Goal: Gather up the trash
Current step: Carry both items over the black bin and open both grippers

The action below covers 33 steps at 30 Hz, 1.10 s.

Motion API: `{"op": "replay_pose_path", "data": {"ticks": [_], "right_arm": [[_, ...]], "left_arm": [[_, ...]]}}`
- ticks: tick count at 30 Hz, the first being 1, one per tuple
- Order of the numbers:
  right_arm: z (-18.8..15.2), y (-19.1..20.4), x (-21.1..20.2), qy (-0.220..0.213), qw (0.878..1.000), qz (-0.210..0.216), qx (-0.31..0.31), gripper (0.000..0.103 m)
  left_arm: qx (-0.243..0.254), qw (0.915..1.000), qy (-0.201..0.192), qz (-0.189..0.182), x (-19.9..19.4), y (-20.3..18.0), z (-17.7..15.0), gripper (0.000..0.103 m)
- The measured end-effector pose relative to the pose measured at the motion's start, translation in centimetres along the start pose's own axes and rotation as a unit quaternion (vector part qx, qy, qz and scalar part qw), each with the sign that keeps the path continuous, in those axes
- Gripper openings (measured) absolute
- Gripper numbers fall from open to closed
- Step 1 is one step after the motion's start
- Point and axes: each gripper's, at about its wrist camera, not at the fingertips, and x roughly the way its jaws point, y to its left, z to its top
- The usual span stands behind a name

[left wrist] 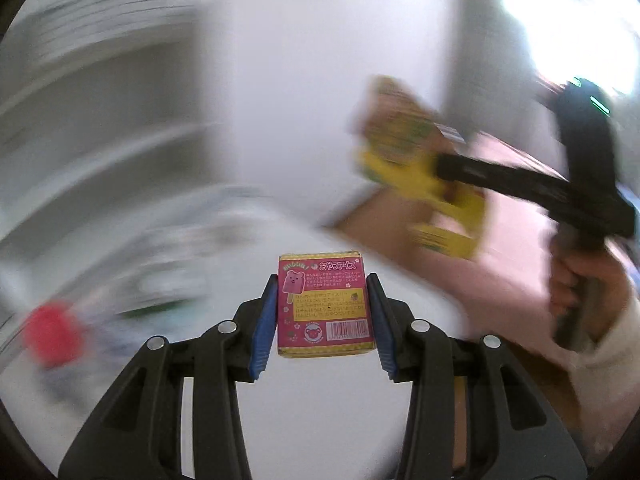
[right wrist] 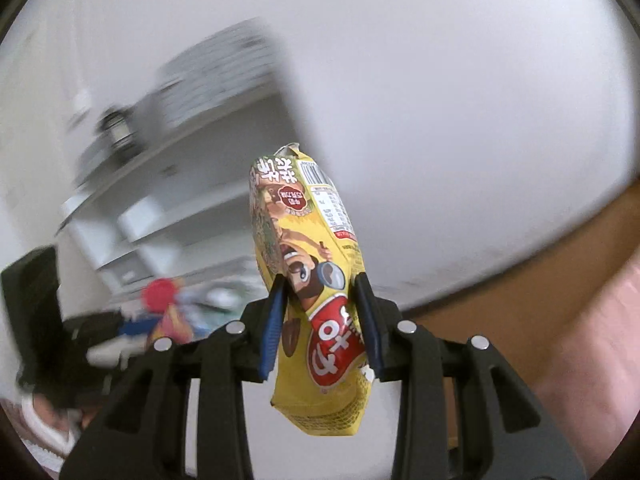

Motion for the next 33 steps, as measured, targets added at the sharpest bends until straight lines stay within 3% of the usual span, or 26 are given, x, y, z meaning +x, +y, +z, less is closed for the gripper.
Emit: {"op": "replay_pose_path", "data": {"ticks": [1, 5, 7, 11, 14, 18, 21, 26, 29, 30, 31, 32, 33], "right_arm": [[-0.7, -2.3, -1.2, 0.002, 1.0, -0.027, 0.015, 0.035], [-5.7, -12.6, -4.2, 0.039, 0.987, -0.124, 0.09, 0.035], [-9.7, -17.8, -3.8, 0.078, 0.975, -0.151, 0.142, 0.035], [-19.0, -25.1, 0.2, 0.171, 0.943, -0.168, 0.232, 0.035], [-26.4, -28.2, 4.3, 0.24, 0.913, -0.16, 0.29, 0.035], [-31.7, -29.5, 6.5, 0.289, 0.888, -0.145, 0.327, 0.034], [-33.2, -29.8, 6.7, 0.297, 0.881, -0.141, 0.34, 0.034], [-34.2, -29.6, 7.2, 0.306, 0.875, -0.137, 0.349, 0.035], [-34.2, -29.9, 6.9, 0.289, 0.876, -0.126, 0.365, 0.049], [-33.9, -30.0, 6.8, 0.282, 0.877, -0.127, 0.368, 0.055], [-33.7, -30.1, 6.5, 0.277, 0.878, -0.131, 0.369, 0.077], [-33.3, -30.2, 6.1, 0.269, 0.879, -0.14, 0.367, 0.093], [-32.9, -30.3, 5.6, 0.262, 0.881, -0.152, 0.364, 0.093]], "left_arm": [[0.032, 0.9986, 0.015, -0.04, 2.0, -3.9, 0.3, 0.042], [0.078, 0.9864, 0.072, -0.126, 8.0, -12.4, -0.3, 0.042], [0.089, 0.9779, 0.119, -0.148, 12.0, -15.4, -2.0, 0.042], [0.089, 0.9552, 0.244, -0.142, 22.9, -18.6, -8.9, 0.042], [0.047, 0.9324, 0.338, -0.118, 31.2, -17.6, -13.8, 0.042], [0.014, 0.9182, 0.386, -0.086, 36.4, -15.2, -16.5, 0.042], [-0.003, 0.9129, 0.401, -0.076, 37.9, -14.0, -17.3, 0.042], [-0.007, 0.907, 0.413, -0.079, 39.4, -15.6, -17.9, 0.042], [-0.008, 0.9105, 0.402, -0.096, 39.2, -16.0, -18.0, 0.046], [-0.005, 0.9123, 0.397, -0.1, 39.1, -16.0, -18.1, 0.064], [-0.003, 0.9148, 0.391, -0.099, 38.9, -16.1, -18.0, 0.079], [0.0, 0.9217, 0.376, -0.094, 38.5, -16.3, -17.6, 0.097], [0.002, 0.9295, 0.358, -0.09, 38.0, -16.5, -17.2, 0.097]]}}
